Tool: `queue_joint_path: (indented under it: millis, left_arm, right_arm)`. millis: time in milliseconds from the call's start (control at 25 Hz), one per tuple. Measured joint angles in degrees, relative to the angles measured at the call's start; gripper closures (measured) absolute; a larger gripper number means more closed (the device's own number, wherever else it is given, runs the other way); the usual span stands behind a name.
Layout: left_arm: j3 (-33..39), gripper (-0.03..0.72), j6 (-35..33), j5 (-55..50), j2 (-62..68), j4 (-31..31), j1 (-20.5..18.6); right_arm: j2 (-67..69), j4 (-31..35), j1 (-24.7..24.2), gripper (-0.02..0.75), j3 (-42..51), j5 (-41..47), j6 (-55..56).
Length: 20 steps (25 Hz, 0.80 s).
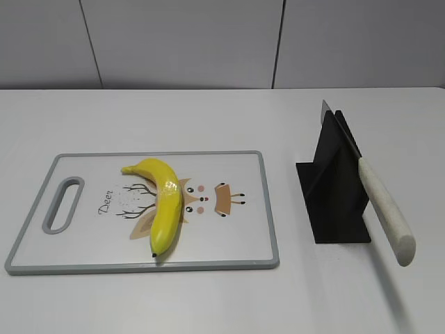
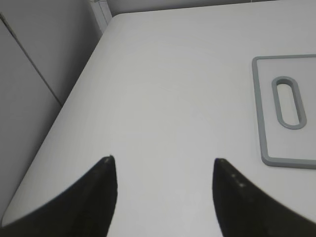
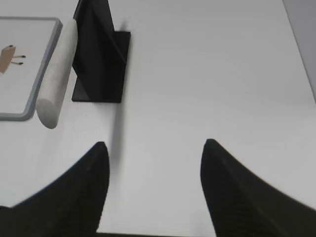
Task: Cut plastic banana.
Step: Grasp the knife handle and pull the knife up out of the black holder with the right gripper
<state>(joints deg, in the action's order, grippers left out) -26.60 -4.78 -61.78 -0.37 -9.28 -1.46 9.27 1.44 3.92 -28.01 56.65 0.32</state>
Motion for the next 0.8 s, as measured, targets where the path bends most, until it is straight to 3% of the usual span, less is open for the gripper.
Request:
queue_joint_path:
  millis: [560,800]
  left_arm:
    - [0.0,0.113,0.0,0.0,0.0,0.0,0.0]
    - [0.0,0.113,0.0,0.0,0.0,0.02,0.0]
  right_arm:
    - [35.95,8.04,0.4,0.289,-20.33,11.44,0.06]
    - [47.74,9.27,7.45,0.289,-25.27,11.68,-0.32]
